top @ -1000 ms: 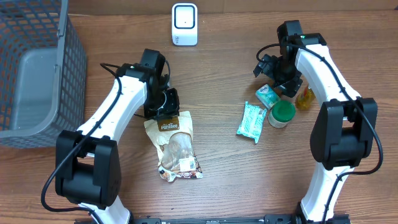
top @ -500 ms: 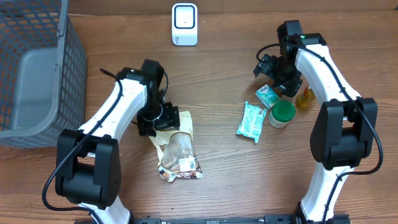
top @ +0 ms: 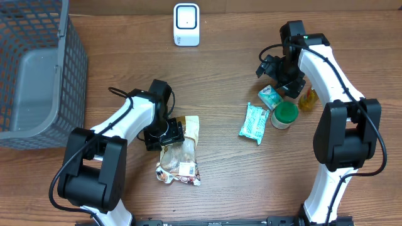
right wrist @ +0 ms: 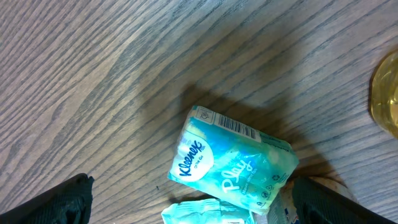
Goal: Scan the item barcode
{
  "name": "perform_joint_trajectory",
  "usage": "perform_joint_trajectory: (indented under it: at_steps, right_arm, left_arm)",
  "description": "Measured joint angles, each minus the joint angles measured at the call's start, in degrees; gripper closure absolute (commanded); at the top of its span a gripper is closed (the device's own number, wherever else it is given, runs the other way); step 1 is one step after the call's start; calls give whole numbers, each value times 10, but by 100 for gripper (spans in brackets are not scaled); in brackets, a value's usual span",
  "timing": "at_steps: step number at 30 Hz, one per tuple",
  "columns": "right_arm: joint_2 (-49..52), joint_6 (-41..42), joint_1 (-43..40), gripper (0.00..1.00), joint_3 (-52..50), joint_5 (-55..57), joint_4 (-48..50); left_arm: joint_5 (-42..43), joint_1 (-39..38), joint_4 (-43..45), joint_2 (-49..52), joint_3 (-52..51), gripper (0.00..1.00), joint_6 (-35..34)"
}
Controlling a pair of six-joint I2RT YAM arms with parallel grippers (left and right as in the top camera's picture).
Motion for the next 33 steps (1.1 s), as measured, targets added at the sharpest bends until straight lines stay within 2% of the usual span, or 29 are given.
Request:
perform_joint_trajectory:
  at_steps: [2,5,15,17,20,23,33]
  right_arm:
    - [0,0,0,0,0,0,0]
    - [0,0,0,0,0,0,0]
    - [0,0,0,0,0,0,0]
    - [0,0,0,0,0,0,0]
    - [0,0,0,0,0,0,0]
    - [0,0,0,0,0,0,0]
    - [0,0,0,0,0,0,0]
  left_arm:
    - [0,-3,2,-2,-2,38,-3]
    - [-1,-3,4,-2,-3,39,-9]
    - [13,53,41,-3,-5,34,-109]
    - [20,62,51,-3,-5,30,-125]
    - [24,64,53,-5,-5,12,-121]
    - [26,64,37,-7,-4,0,-108]
    - [10,64,-33,-9,36,0,-78]
